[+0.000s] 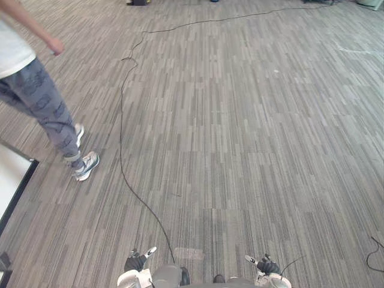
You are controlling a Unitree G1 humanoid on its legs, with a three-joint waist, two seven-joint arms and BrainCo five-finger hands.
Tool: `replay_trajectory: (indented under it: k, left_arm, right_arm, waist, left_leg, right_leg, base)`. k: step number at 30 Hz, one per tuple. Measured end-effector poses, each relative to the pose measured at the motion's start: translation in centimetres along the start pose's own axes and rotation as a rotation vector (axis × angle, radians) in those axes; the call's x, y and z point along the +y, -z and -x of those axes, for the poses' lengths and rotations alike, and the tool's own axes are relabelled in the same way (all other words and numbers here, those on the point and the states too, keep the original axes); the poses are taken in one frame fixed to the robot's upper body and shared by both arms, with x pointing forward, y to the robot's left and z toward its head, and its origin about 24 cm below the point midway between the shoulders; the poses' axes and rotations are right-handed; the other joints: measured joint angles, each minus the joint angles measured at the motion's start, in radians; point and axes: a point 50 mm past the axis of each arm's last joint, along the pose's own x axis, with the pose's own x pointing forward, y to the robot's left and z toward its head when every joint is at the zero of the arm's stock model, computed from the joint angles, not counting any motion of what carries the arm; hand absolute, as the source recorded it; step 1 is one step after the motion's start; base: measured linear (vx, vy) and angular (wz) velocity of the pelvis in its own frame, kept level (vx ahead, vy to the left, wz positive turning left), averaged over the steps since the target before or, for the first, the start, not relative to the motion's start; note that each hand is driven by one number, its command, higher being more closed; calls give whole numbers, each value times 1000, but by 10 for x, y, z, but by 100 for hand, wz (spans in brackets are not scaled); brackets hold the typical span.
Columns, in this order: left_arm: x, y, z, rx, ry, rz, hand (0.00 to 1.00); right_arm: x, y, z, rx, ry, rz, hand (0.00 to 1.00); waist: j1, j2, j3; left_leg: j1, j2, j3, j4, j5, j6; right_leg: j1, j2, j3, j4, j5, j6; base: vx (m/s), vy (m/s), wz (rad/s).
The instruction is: Pick up cushions and gather them together orderly.
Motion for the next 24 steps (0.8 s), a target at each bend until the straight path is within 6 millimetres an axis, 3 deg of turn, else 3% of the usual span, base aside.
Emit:
replay_trajectory:
  k: [2,3,5,6,7,9,11,13,14,16,19,20,21,23,24]
  left_arm:
    - [1,-1,0,-2,-5,20,0]
    - [0,-2,-1,-4,-4,31,0]
    - [0,-3,-1,-4,-7,40,0]
    - [1,-4,-1,-6,-11,39,0]
    - [-1,-6,-2,-13,-9,40,0]
    - [1,-8,-3,-20,-14,51,0]
    - [2,-5,-2,-11,-15,40,0]
    - [3,-4,-2,-3,-9,12,0]
    - [4,-4,-2,-2,-4,-3,0]
    - [-3,-6,-3,-4,11,1,0]
    - [-15,-13,-7,-7,41,-15,0]
    - [-20,-17,-8,-14,57,-32,0]
    - [-23,-21,-10,-26,69,-44,0]
    - [-23,-27,-12,-43,73,-70,0]
    - [-21,-25,-11,-37,68,-72,0]
  right_arm:
    - [2,-4,0,-16,-2,-7,0]
    - [2,-8,-1,-32,-4,-9,0]
    - [4,-11,-2,-39,-5,-7,0]
    - [6,-13,-2,-40,-9,-6,0]
    - [13,-17,-3,-47,-28,-9,0]
    - [24,-18,-2,-51,-56,-16,0]
    - [27,-16,-1,-48,-72,-17,0]
    - [28,-10,0,-33,-74,-20,0]
    - [28,-12,1,-44,-75,-22,0]
    - [23,-18,0,-75,-69,-18,0]
    - [19,-34,-4,-122,-75,18,0]
    - [19,-39,-5,-136,-79,34,0]
    - [18,-41,-5,-139,-80,43,0]
    - [17,-37,-5,-131,-80,46,0]
    - [16,-36,-5,-126,-78,47,0]
  waist:
    - [2,-2,1]
    - [8,-2,0]
    - [17,-11,0]
    - [26,-25,-19]
    - [26,-30,-14]
    - [39,-40,-14]
    - [45,-45,-13]
    - [34,-51,-8]
    - [29,-48,2]
    - [14,-35,10]
    - [-19,-10,31]
    - [-37,-1,39]
    - [-44,0,46]
    - [-64,-30,58]
    - [-72,-34,64]
  left_leg:
    - [-41,27,28,-66,1,0]
    - [-63,22,31,-171,39,-3]
    - [-68,-14,29,-307,195,-9]
    - [-56,-52,54,-324,178,15]
    - [-72,-55,71,-289,154,40]
    - [-68,-52,92,-223,87,61]
    - [8,-54,114,-235,26,68]
    - [128,-69,130,-293,-11,76]
    - [188,-80,128,-326,-25,77]
    - [336,-80,125,-415,-44,74]
    - [475,-59,117,-510,-44,73]
    - [510,-48,99,-530,-44,73]
    - [529,-45,83,-541,-44,73]
    - [595,-66,-4,-560,-44,71]
    - [627,-71,-48,-555,-48,64]
  right_leg:
    - [15,-29,-2,-1,-18,18]
    - [16,-57,0,-3,-30,38]
    - [35,-109,16,-17,-52,74]
    - [38,-141,24,-41,-40,77]
    - [31,-147,44,-49,-5,68]
    - [22,-169,103,7,28,108]
    - [-36,-182,148,222,43,133]
    - [-179,-206,182,593,163,164]
    - [-239,-210,184,751,162,154]
    - [-368,-175,138,951,81,99]
    - [-490,-133,-30,830,-26,28]
    - [-546,-101,-88,647,-11,16]
    - [-573,-77,-97,513,29,17]
    - [-576,-18,-59,149,206,7]
    - [-570,-5,-20,142,317,-63]
  base:
    - [198,161,5]
    - [280,239,-4]
    - [388,306,-6]
    - [558,314,-10]
    - [490,247,-16]
    - [521,304,-25]
    - [455,256,-41]
    - [439,195,-27]
    - [450,148,-14]
    - [480,116,-20]
    - [452,49,14]
    - [627,-6,45]
    - [648,-34,64]
    - [569,-117,69]
    - [689,-182,58]
